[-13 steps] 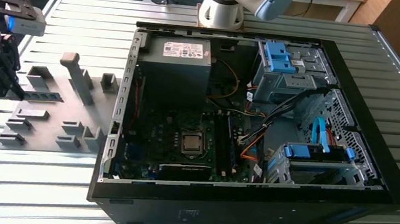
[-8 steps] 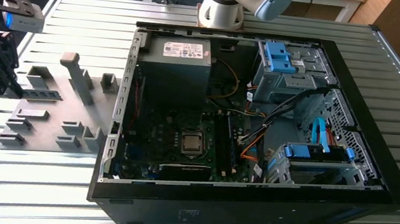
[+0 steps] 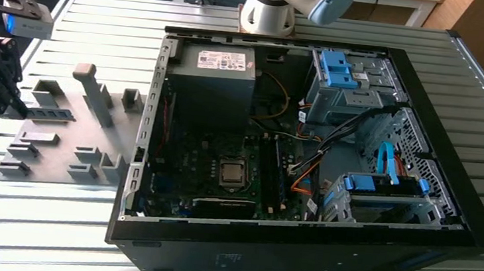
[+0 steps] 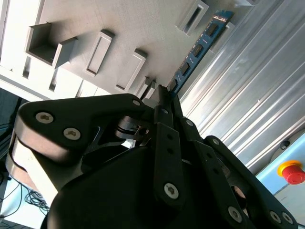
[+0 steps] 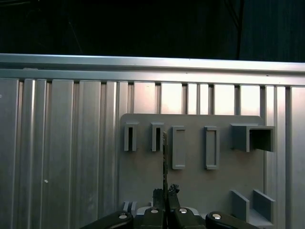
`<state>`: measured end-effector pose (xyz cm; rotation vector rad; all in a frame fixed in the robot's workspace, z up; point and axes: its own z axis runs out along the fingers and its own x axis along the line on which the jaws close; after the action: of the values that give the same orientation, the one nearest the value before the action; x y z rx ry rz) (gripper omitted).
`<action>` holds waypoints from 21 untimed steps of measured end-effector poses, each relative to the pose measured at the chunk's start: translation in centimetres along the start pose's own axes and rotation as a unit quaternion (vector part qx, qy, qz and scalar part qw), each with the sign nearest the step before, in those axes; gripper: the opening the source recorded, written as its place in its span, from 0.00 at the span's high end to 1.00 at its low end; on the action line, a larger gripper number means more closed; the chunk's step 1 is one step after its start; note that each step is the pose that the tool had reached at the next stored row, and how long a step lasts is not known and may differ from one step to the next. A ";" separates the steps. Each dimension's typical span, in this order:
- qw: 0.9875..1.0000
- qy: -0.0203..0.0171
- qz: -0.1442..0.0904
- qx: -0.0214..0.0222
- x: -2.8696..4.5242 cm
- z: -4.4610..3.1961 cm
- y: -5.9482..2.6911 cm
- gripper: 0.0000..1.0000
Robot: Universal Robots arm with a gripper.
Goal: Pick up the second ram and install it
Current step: 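Pick up the second ram and move it above second insertion slot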
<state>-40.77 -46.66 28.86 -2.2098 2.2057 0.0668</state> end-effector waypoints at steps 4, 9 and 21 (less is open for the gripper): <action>1.000 0.000 0.000 0.000 -0.02 -0.39 0.01 0.86; 1.000 0.000 0.000 0.000 -0.03 -0.62 0.01 0.86; 1.000 0.000 0.000 0.000 -0.06 -1.32 0.02 0.86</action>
<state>-40.77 -46.66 30.18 -2.2100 2.2059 0.0668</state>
